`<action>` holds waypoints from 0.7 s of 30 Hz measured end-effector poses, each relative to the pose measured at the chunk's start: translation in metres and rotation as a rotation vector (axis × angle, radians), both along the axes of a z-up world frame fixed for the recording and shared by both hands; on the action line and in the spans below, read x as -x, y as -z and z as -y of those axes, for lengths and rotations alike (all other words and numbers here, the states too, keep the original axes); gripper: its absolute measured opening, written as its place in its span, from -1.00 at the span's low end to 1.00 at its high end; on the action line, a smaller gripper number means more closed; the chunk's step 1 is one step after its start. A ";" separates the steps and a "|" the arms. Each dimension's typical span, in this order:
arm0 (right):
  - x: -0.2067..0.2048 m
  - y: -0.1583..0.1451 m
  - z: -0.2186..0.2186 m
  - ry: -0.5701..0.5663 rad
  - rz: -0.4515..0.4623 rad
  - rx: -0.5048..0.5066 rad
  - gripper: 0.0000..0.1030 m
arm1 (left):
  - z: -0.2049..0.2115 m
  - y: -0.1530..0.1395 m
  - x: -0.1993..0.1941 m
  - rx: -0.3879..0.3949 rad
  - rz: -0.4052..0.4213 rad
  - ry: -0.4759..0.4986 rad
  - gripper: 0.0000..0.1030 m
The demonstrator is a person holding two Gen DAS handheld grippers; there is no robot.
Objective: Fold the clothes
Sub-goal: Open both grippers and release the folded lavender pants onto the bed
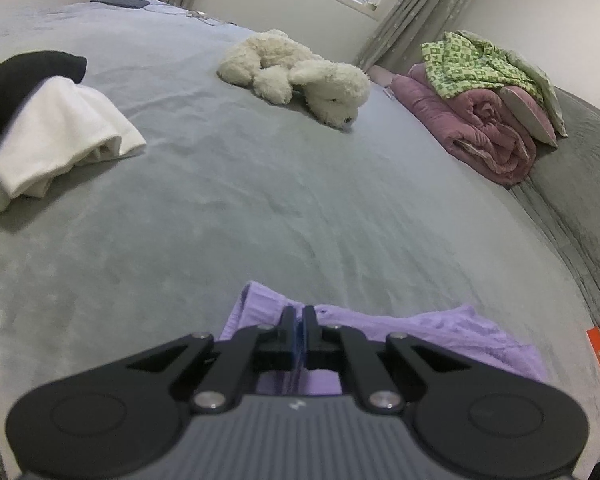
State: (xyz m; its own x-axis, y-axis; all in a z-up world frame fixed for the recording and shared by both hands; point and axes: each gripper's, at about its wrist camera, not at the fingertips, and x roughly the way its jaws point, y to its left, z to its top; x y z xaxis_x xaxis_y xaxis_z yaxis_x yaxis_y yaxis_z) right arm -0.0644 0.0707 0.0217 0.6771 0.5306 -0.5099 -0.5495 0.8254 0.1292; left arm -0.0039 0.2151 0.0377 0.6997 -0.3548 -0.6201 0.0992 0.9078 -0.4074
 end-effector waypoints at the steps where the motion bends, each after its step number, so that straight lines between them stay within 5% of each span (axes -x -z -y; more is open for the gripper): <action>1: 0.002 -0.002 0.005 0.002 -0.004 -0.012 -0.92 | 0.000 -0.002 0.001 -0.001 0.009 -0.003 -0.95; 9: 0.018 -0.017 0.086 0.090 -0.007 0.011 -0.77 | 0.016 -0.021 0.008 -0.008 0.067 0.022 -0.95; 15: 0.016 -0.025 0.198 0.332 -0.070 0.062 -0.76 | 0.059 -0.027 0.013 -0.057 0.097 0.115 -0.51; 21: 0.024 -0.017 0.255 0.447 -0.139 0.032 -0.76 | 0.111 -0.024 0.013 -0.093 0.083 0.201 -0.47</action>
State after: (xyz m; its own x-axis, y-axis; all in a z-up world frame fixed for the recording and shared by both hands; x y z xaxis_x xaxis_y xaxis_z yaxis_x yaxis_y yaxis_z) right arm -0.0889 -0.1845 0.0388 0.7596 0.1851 -0.6235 -0.1186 0.9820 0.1471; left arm -0.0165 0.1043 0.0612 0.6708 -0.4361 -0.5999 0.3111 0.8997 -0.3061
